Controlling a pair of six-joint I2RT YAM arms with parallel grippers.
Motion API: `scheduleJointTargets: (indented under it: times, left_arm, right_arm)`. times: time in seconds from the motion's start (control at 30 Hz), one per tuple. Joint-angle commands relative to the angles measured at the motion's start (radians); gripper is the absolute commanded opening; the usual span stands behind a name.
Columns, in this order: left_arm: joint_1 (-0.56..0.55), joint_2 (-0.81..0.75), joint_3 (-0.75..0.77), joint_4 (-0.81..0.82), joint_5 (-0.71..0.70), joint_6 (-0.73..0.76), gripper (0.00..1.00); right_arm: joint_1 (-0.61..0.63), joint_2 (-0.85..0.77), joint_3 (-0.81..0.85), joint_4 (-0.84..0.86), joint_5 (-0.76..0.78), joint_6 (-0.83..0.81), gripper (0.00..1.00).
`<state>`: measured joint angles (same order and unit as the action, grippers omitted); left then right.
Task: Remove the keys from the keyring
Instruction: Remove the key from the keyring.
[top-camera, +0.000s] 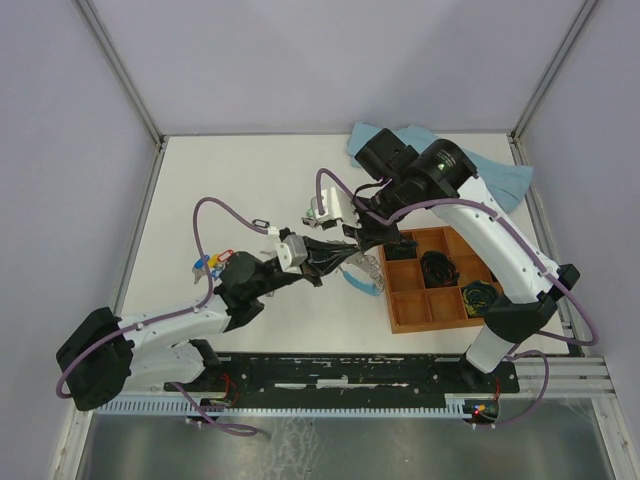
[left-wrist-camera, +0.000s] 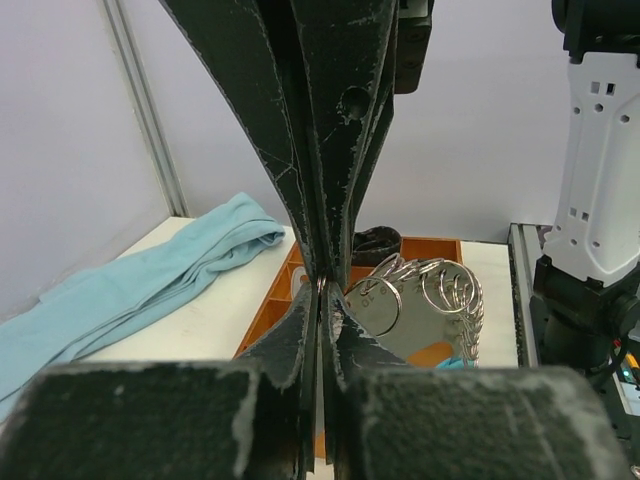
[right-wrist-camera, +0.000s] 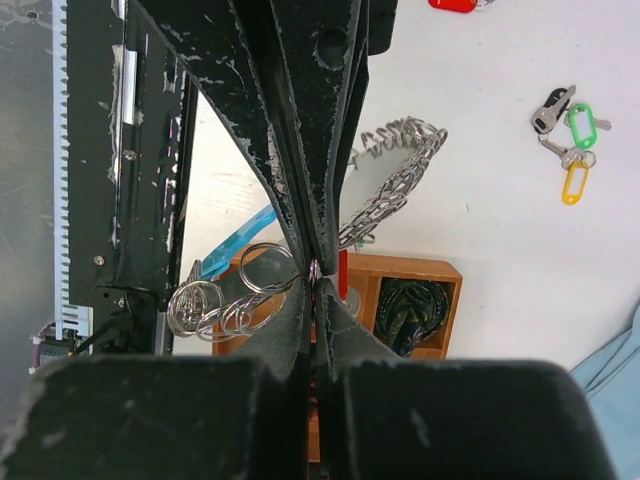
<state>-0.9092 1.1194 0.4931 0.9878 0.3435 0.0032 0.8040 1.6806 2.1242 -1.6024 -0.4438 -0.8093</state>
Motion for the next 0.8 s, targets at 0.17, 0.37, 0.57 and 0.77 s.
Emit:
scheduleJointTargets:
  times: [0.17,0.37,0.57,0.77]
  left_arm:
    - [0.063,-0.057,-0.033,0.124,0.094,-0.007,0.03]
    - [0.141,-0.100,-0.054,0.171,0.281,-0.038,0.03]
    - [0.213,-0.096,0.011,0.093,0.458,-0.066,0.03]
    - [0.218,-0.052,0.063,0.131,0.523,-0.131,0.03]
  right_arm:
    - [-0.104,-0.126,-0.023,-0.020,-0.177,0.039,0.49]
    - [-0.264,-0.229,-0.168,0.067,-0.474,-0.016,0.61]
    - [-0.307,-0.394,-0.538,0.411,-0.688,-0.055,0.61]
    - [-0.308,-0.462,-0.730,0.635,-0.767,-0.023,0.60]
